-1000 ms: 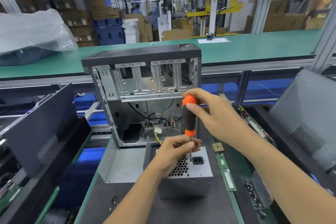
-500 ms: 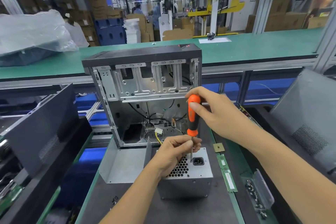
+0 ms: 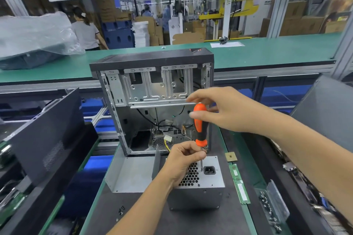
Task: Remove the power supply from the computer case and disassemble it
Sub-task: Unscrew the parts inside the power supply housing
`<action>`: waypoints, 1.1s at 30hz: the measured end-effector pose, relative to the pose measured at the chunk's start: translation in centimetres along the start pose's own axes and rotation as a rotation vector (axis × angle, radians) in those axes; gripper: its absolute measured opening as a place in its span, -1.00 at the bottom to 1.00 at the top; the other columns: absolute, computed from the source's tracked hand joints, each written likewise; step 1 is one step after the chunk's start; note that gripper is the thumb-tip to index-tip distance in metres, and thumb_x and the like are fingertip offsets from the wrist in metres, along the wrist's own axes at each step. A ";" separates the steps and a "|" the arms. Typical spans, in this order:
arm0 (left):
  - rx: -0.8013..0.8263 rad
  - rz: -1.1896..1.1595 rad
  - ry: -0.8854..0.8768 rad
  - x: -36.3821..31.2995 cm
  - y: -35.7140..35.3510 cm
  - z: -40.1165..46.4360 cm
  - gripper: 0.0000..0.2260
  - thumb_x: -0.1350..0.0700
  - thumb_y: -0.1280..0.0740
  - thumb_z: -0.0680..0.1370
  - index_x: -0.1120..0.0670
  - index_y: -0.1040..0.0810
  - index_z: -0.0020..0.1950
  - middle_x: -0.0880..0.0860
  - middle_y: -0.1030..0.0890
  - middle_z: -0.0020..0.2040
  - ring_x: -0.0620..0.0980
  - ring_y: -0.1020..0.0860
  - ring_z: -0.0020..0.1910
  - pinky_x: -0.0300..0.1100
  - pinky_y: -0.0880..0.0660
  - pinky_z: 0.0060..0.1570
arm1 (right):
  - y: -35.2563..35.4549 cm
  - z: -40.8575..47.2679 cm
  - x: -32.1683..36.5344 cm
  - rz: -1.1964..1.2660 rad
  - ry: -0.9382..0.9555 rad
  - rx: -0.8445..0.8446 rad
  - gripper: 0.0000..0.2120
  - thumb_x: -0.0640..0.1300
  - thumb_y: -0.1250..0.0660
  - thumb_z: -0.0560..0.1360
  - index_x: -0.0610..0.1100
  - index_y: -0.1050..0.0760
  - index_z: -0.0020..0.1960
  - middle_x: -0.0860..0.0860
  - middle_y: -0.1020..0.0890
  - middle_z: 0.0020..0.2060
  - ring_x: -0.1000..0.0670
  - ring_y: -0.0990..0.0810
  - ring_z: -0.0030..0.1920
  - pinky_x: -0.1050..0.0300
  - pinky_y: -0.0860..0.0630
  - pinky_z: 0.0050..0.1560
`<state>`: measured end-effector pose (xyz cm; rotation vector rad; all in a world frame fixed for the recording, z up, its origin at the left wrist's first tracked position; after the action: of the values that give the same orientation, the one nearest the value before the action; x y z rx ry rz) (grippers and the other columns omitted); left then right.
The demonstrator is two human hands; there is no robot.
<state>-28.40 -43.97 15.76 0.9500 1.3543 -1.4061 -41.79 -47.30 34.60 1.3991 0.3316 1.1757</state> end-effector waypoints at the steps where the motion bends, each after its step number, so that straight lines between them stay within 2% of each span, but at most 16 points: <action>1: 0.002 0.004 0.000 -0.1 -0.1 0.0 -0.79 0.37 -0.46 0.36 0.06 -0.64 -0.34 0.07 -0.63 -0.30 -0.06 -0.56 -0.28 -0.26 -0.51 -0.12 | 0.2 0.3 0.2 -0.126 -0.037 -0.031 -0.58 0.27 -0.25 0.47 -0.02 -0.55 0.11 0.08 -0.61 -0.08 0.10 -0.58 -0.08 0.15 -0.55 -0.03; 2: 0.011 0.015 -0.003 -0.1 -0.1 -0.1 -0.79 0.36 -0.46 0.36 0.05 -0.65 -0.33 0.06 -0.64 -0.29 -0.07 -0.57 -0.28 -0.25 -0.51 -0.11 | 0.3 0.6 0.4 -0.290 -0.072 -0.039 -0.47 0.39 -0.16 0.42 -0.06 -0.54 -0.04 0.05 -0.58 -0.22 0.06 -0.56 -0.20 0.13 -0.52 -0.20; 4: 0.031 0.042 -0.016 -0.2 -0.1 -0.2 -0.84 0.29 -0.50 0.36 0.02 -0.67 -0.30 0.05 -0.66 -0.26 -0.07 -0.57 -0.26 -0.23 -0.51 -0.08 | 0.2 1.1 0.8 -0.606 -0.073 0.010 -0.40 0.45 -0.02 0.42 -0.09 -0.38 -0.28 0.01 -0.44 -0.38 0.03 -0.43 -0.37 0.14 -0.32 -0.42; 6: 0.076 0.067 -0.027 -0.3 -0.3 -0.5 -0.91 0.20 -0.51 0.41 0.01 -0.71 -0.21 0.03 -0.67 -0.21 -0.06 -0.59 -0.19 -0.24 -0.49 -0.03 | 0.2 1.3 0.8 -0.690 -0.039 0.105 -0.46 0.36 0.02 0.51 -0.10 -0.33 -0.26 0.01 -0.38 -0.38 0.05 -0.36 -0.40 0.16 -0.21 -0.45; 9: 0.150 0.094 -0.031 -0.3 -0.5 -0.8 -0.88 0.04 -0.42 0.51 -0.01 -0.73 -0.01 0.01 -0.69 -0.13 -0.07 -0.61 -0.02 -0.29 -0.46 0.04 | 0.5 1.4 0.6 -0.550 0.060 0.323 -0.75 0.16 -0.08 0.61 -0.01 -0.32 -0.02 0.06 -0.44 -0.28 0.06 -0.43 -0.30 0.14 -0.31 -0.33; 11: 0.166 0.095 -0.024 -0.3 -0.4 -0.8 -0.82 0.02 -0.37 0.53 -0.01 -0.72 0.05 0.00 -0.70 -0.09 -0.07 -0.61 0.04 -0.29 -0.46 0.08 | 1.2 1.4 0.6 -0.430 0.109 0.450 -0.97 0.00 -0.18 0.61 0.10 -0.32 0.03 0.11 -0.49 -0.13 0.15 -0.49 -0.19 0.12 -0.40 -0.17; 14: 0.181 0.108 -0.020 -0.2 -0.2 -0.9 -0.81 0.02 -0.34 0.56 0.02 -0.71 0.07 0.00 -0.70 -0.07 -0.08 -0.61 0.05 -0.30 -0.46 0.07 | 2.2 1.3 0.7 -0.331 0.150 0.571 -0.77 -0.17 -0.28 0.57 0.17 -0.40 0.06 0.22 -0.51 -0.03 0.17 -0.52 -0.04 0.07 -0.47 0.01; 16: 0.164 0.133 -0.011 -0.1 -0.1 -0.8 -0.82 0.00 -0.35 0.54 0.01 -0.72 0.01 -0.02 -0.70 -0.10 -0.11 -0.60 0.00 -0.32 -0.44 -0.03 | 2.6 1.5 1.0 -0.329 0.167 0.583 -0.77 -0.09 -0.33 0.55 0.16 -0.44 0.13 0.21 -0.54 0.01 0.08 -0.54 0.00 0.05 -0.48 0.06; 17: 0.152 0.142 -0.004 -0.1 -0.1 -0.7 -0.82 -0.01 -0.36 0.53 0.02 -0.72 -0.02 -0.02 -0.70 -0.12 -0.12 -0.60 -0.03 -0.31 -0.43 -0.06 | 2.6 1.6 0.9 -0.345 0.146 0.570 -0.77 0.03 -0.34 0.53 0.15 -0.45 0.17 0.17 -0.58 -0.01 0.06 -0.57 -0.04 0.06 -0.50 0.04; 20: 0.134 0.165 0.006 0.1 -0.1 -0.5 -0.81 -0.03 -0.39 0.49 0.05 -0.72 -0.09 -0.04 -0.69 -0.16 -0.14 -0.58 -0.07 -0.30 -0.41 -0.07 | 2.1 2.0 1.0 -0.441 -0.025 0.489 -0.46 0.40 -0.18 0.42 -0.04 -0.51 0.04 -0.02 -0.67 -0.34 0.05 -0.65 -0.40 0.13 -0.59 -0.18; 23: 0.130 0.166 0.003 0.2 -0.1 -0.5 -0.84 -0.01 -0.39 0.50 0.01 -0.73 -0.06 -0.02 -0.68 -0.19 -0.11 -0.56 -0.10 -0.27 -0.40 -0.04 | 1.0 2.2 1.0 -0.638 -0.032 0.439 -0.38 0.37 -0.08 0.49 -0.20 -0.49 -0.09 -0.09 -0.64 -0.45 0.06 -0.56 -0.57 0.21 -0.54 -0.35; 25: 0.132 0.155 0.004 0.3 0.0 -0.5 -0.86 0.06 -0.38 0.53 0.01 -0.73 -0.04 -0.01 -0.67 -0.20 -0.10 -0.54 -0.12 -0.26 -0.39 -0.03 | 0.9 2.4 1.0 -0.628 0.035 0.504 -0.56 0.23 -0.13 0.57 -0.17 -0.45 0.00 -0.08 -0.66 -0.32 0.05 -0.58 -0.49 0.20 -0.53 -0.35; 27: 0.136 0.148 0.004 0.3 -0.1 -0.6 -0.86 0.11 -0.36 0.53 0.01 -0.73 -0.05 -0.01 -0.67 -0.21 -0.10 -0.54 -0.13 -0.26 -0.38 -0.04 | 1.7 2.3 1.2 -0.512 0.095 0.619 -0.84 0.01 -0.26 0.58 -0.03 -0.42 0.09 0.01 -0.62 -0.15 -0.02 -0.64 -0.23 0.11 -0.56 -0.18; 29: 0.140 0.150 0.007 0.4 -0.1 -0.6 -0.85 0.12 -0.35 0.53 0.01 -0.73 -0.06 -0.01 -0.68 -0.21 -0.11 -0.55 -0.12 -0.25 -0.38 -0.02 | 2.2 2.3 1.5 -0.486 0.178 0.701 -0.76 -0.16 -0.34 0.52 0.09 -0.42 0.11 0.12 -0.55 -0.03 -0.02 -0.57 0.00 -0.02 -0.52 0.04; 31: 0.135 0.154 0.009 0.4 -0.1 -0.6 -0.86 0.11 -0.36 0.52 0.02 -0.73 -0.07 -0.01 -0.67 -0.22 -0.10 -0.56 -0.11 -0.21 -0.37 0.00 | 1.9 2.2 1.6 -0.478 0.194 0.690 -0.72 -0.07 -0.38 0.50 0.12 -0.40 0.16 0.12 -0.52 0.00 -0.02 -0.52 0.04 -0.04 -0.49 0.08; 33: 0.127 0.157 0.009 0.4 -0.1 -0.6 -0.87 0.07 -0.39 0.50 0.05 -0.73 -0.08 0.00 -0.67 -0.23 -0.10 -0.57 -0.11 -0.19 -0.37 0.00 | 1.4 2.3 1.6 -0.549 0.148 0.605 -0.59 0.26 -0.32 0.44 0.08 -0.40 0.19 0.06 -0.56 -0.11 -0.03 -0.57 -0.04 0.00 -0.53 0.00</action>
<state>-28.61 -43.40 15.33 1.1227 1.1805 -1.3810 -39.87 -47.76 37.10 1.5825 1.1723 0.7401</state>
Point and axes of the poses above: each hand's wrist, its own z-axis towards the middle knuckle, its own y-axis out of the back of the hand, x = y × z, the point moved 2 cm from there along z, towards the middle knuckle
